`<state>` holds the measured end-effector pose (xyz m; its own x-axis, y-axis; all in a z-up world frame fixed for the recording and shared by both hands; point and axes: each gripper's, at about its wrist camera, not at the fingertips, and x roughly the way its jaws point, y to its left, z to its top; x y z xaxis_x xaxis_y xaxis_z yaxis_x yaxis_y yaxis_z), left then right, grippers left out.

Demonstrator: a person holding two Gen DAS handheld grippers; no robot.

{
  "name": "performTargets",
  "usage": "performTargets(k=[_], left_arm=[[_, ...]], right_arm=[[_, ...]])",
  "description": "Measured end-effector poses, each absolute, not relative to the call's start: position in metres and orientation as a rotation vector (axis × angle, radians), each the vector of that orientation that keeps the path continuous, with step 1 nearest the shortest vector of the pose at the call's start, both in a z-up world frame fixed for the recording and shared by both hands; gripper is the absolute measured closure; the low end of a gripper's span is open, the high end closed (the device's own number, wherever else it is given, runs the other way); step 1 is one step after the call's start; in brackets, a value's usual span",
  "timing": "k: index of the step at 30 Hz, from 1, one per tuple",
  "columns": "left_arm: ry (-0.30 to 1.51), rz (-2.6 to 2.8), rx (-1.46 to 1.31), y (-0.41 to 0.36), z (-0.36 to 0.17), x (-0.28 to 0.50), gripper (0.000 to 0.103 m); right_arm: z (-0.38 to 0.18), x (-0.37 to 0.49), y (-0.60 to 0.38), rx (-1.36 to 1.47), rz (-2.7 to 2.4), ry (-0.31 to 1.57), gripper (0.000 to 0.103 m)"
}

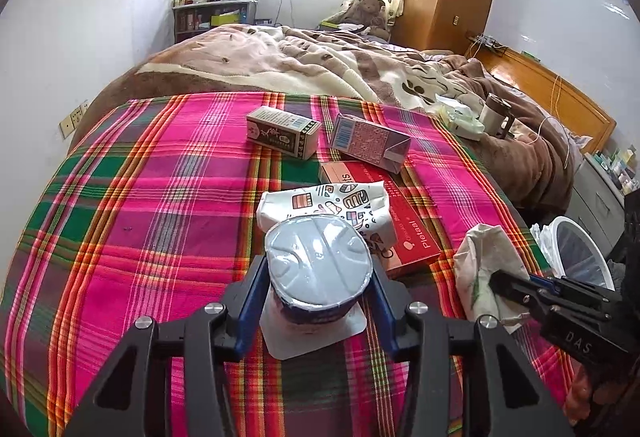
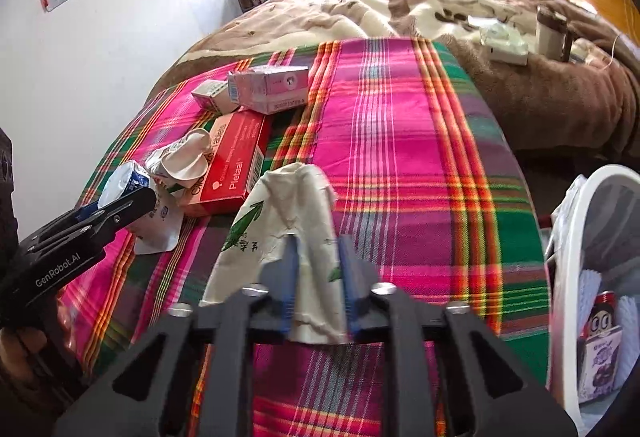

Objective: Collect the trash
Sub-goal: 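Grasp the white cup with left gripper while right grasps the cloth bag, then carry the cup and cloth bag over the bin and release them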

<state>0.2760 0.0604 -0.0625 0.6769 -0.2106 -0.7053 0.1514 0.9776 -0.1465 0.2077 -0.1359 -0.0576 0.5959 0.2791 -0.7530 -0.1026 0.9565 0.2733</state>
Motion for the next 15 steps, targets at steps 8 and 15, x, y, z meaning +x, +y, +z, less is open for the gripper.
performTargets(k=[8,15], left_arm=[[0.768,-0.193,-0.047,0.059,-0.053,0.260,0.055],[0.741,-0.215,-0.033,0.050,-0.033,0.236,0.055]], right_arm=[[-0.048,0.196,-0.145,0.233,0.213,0.849,0.097],[-0.030,0.182,-0.153,0.237,0.204,0.806,0.097]])
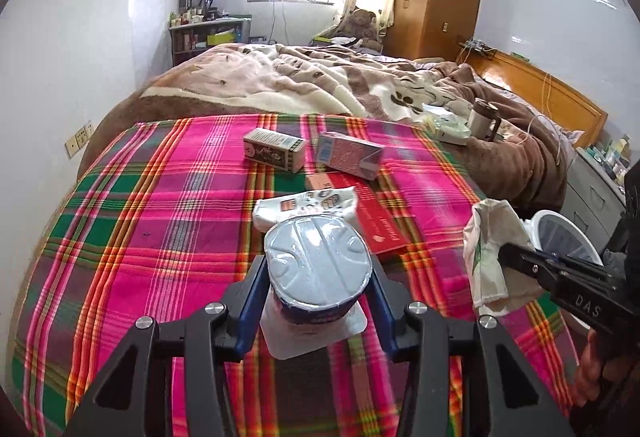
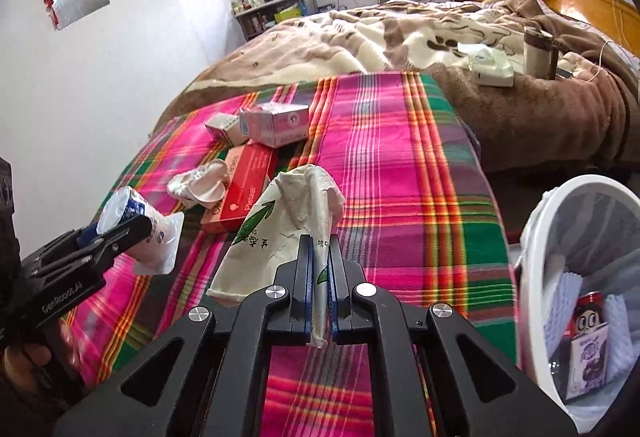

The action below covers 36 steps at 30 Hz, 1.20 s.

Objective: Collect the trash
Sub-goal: 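Carry the cup and cloth bag over the bin and release them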

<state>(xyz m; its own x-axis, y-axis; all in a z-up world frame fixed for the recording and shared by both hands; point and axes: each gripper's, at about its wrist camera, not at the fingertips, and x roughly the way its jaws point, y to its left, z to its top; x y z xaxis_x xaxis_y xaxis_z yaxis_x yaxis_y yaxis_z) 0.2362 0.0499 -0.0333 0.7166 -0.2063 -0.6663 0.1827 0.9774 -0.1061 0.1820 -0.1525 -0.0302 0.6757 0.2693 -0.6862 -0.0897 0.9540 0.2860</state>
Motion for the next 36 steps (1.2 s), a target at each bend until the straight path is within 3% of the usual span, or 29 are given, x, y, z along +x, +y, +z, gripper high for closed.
performTargets(k=[15,36], left_arm=[[0.671,-0.291,-0.003,0.006,0.002,0.185,0.055],[0.635,-0.510,0.058,-0.125,0.023,0.156,0.055]], right_arm=[[0.008,0.137,-0.196,0.231,0.130,0.699,0.097],[0.020,0.087,-0.298,0.237,-0.121,0.626,0.097]])
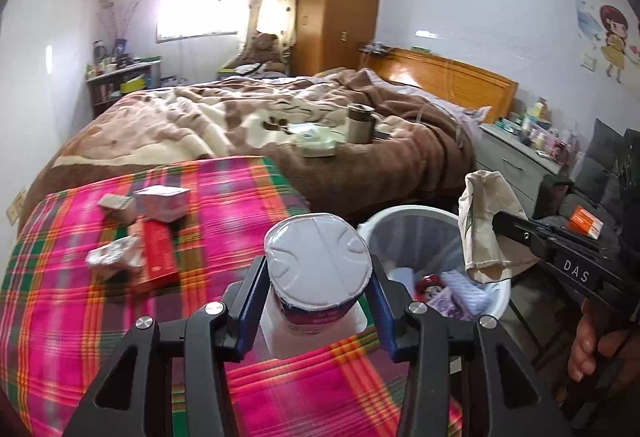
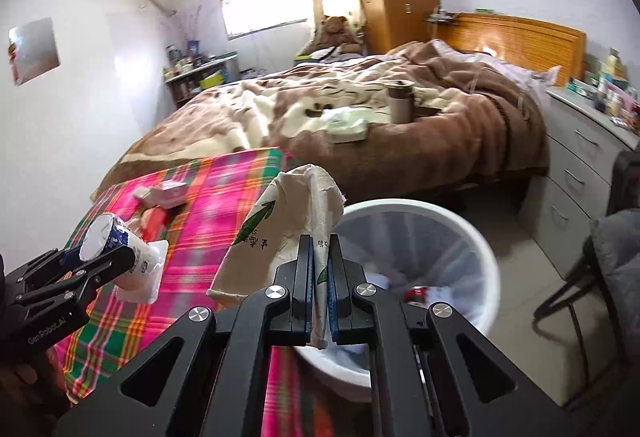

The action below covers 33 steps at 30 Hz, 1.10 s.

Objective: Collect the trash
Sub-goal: 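Carry the cup and cloth bag over the bin and release them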

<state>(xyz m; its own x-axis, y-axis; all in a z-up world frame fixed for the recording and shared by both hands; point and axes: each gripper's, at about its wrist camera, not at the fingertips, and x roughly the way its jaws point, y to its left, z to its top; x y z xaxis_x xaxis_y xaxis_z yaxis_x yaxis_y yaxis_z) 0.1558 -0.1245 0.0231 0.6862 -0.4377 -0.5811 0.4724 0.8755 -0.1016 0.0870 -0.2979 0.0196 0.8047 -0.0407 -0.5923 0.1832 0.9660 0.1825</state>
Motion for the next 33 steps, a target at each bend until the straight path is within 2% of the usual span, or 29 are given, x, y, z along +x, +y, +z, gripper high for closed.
performTargets(k=[18,33], left_arm=[[0.671,-0.632,0.098,-0.217,0.002,0.164,0.055],[0.713,-0.683,0.111,-0.252,-0.017,0.180,0.055]], right_arm=[[-0.003,0.077,-0.350,0.210,-0.274,0.683,0.097],[-0.029,0.092,-0.374,0.216,-0.257,0.776,0.097]])
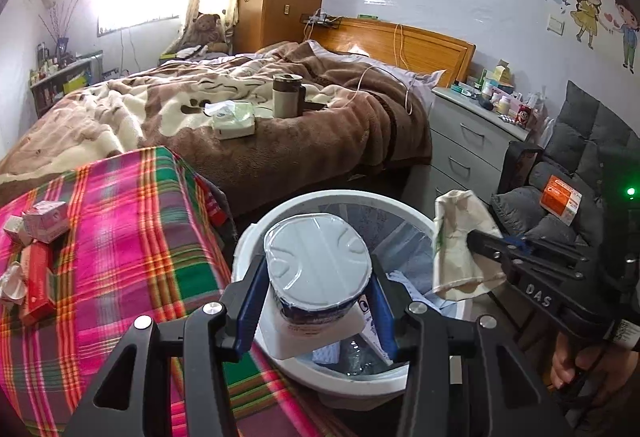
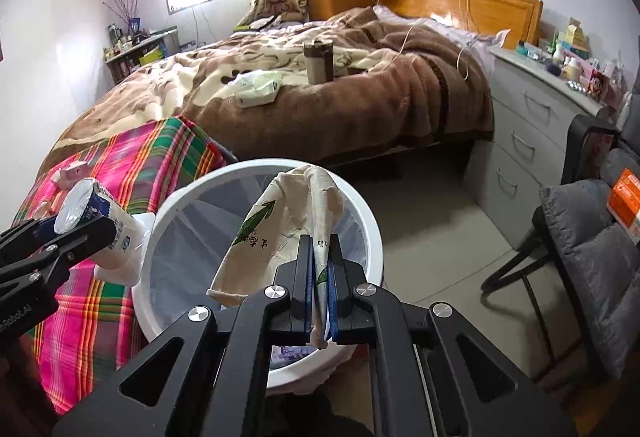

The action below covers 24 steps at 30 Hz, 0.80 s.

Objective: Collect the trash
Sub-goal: 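Carry the cup and cloth bag over the bin and release them, then move both open grippers back toward the plaid cloth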

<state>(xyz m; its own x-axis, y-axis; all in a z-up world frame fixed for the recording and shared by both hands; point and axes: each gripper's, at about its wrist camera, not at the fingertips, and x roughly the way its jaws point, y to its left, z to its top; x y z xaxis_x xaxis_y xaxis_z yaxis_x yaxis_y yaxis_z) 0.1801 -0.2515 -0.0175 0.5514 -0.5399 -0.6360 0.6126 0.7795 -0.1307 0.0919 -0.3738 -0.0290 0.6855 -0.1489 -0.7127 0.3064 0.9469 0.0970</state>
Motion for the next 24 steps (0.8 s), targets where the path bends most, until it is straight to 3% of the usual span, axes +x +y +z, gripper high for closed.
performTargets(k=[4,6,9,11,12,24], left_arm=[[0.718,-0.676,0.102,-0.252,-0.020,0.182,0.043],[0.712,-0.678,0.092,-0.250,-0.018,0.182,0.042],[0.706,-0.673,0.085,-0.246,-0.015,0.182,0.042],[0.700,-0.671,0.080,-0.242,-0.013,0.181,0.042],[0.697,-0.663,0.075,-0.238,-0.011,0.181,0.042],[0.646,-0.608,0.057,-0.194,0.010,0.172,0.042]], right_arm=[[-0.031,0.092,-0.373,0.206,-0.269,0.783,0.094],[-0.029,0.090,-0.374,0.203,-0.274,0.780,0.090],[-0.026,0.088,-0.374,0.199,-0.284,0.760,0.073],[-0.023,0.087,-0.374,0.203,-0.279,0.749,0.054],[-0.021,0.085,-0.373,0.207,-0.277,0.742,0.052],[-0.004,0.086,-0.346,0.204,-0.227,0.692,0.052]])
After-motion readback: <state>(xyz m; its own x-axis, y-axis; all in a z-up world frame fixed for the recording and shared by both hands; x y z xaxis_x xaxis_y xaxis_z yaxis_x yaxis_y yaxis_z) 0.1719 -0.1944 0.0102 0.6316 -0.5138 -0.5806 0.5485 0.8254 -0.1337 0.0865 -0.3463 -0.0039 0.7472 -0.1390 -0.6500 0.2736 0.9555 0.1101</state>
